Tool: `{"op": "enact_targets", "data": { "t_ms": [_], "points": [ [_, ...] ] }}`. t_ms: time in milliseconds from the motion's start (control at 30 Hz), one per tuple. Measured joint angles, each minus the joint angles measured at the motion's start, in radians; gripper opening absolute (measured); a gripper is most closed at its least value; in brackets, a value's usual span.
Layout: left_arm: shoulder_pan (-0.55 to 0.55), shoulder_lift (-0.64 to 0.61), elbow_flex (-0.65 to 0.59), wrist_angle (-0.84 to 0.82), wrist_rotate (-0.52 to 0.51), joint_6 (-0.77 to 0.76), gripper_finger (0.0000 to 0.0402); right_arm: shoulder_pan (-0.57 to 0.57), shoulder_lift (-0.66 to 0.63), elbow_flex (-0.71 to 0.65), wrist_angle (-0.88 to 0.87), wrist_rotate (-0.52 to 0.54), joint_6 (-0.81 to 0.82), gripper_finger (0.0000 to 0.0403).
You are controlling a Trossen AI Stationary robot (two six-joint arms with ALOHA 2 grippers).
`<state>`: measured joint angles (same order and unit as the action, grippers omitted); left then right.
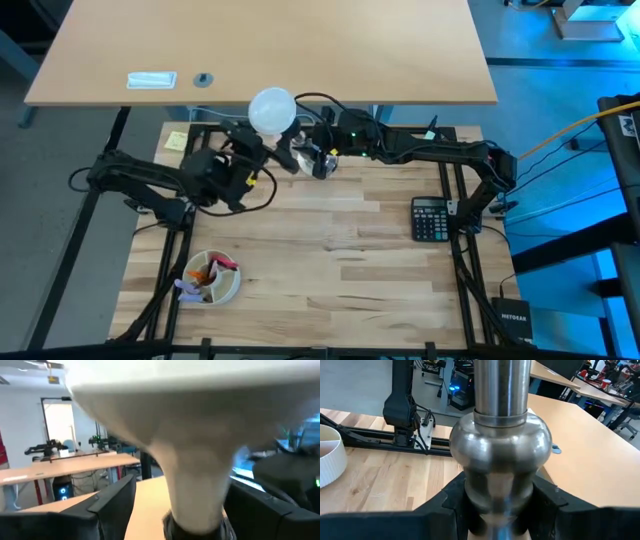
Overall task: Screw lightbulb
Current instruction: Insert the white lightbulb on the silver lamp
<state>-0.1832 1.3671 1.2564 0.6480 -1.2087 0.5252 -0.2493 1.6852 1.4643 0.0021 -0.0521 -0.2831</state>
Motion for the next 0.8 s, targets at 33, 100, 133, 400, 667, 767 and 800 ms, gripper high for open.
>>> {"op": "enact_targets", "data": {
  "t_ms": [33, 100, 133, 400, 667, 767, 800],
  "points": [
    [0.000, 0.001, 0.000, 0.026, 0.002, 0.025, 0.0272, 0.000, 0.000, 0.000, 0.000, 0.000, -0.004, 0.0139],
    [0.004, 0.002, 0.000, 0.053, 0.005, 0.046, 0.0269, 0.000, 0.000, 0.000, 0.000, 0.000, -0.007, 0.0139],
    [0.008, 0.001, 0.000, 0.055, 0.008, 0.033, 0.0267, 0.000, 0.000, 0.000, 0.000, 0.000, -0.007, 0.0139],
    [0.014, 0.001, 0.000, 0.045, 0.034, 0.002, 0.0239, 0.000, 0.000, 0.000, 0.000, 0.001, -0.012, 0.0139],
    [0.013, 0.001, 0.000, 0.011, 0.067, 0.001, 0.0137, 0.000, 0.000, 0.000, 0.006, 0.005, -0.016, 0.0139],
    [0.013, 0.001, 0.000, -0.006, 0.092, -0.001, 0.0137, 0.001, 0.001, -0.001, 0.005, 0.002, -0.014, 0.0139],
    [0.013, 0.001, 0.000, -0.012, 0.103, -0.002, 0.0137, 0.001, 0.001, -0.001, 0.005, -0.011, -0.014, 0.0139]
  ]
}}
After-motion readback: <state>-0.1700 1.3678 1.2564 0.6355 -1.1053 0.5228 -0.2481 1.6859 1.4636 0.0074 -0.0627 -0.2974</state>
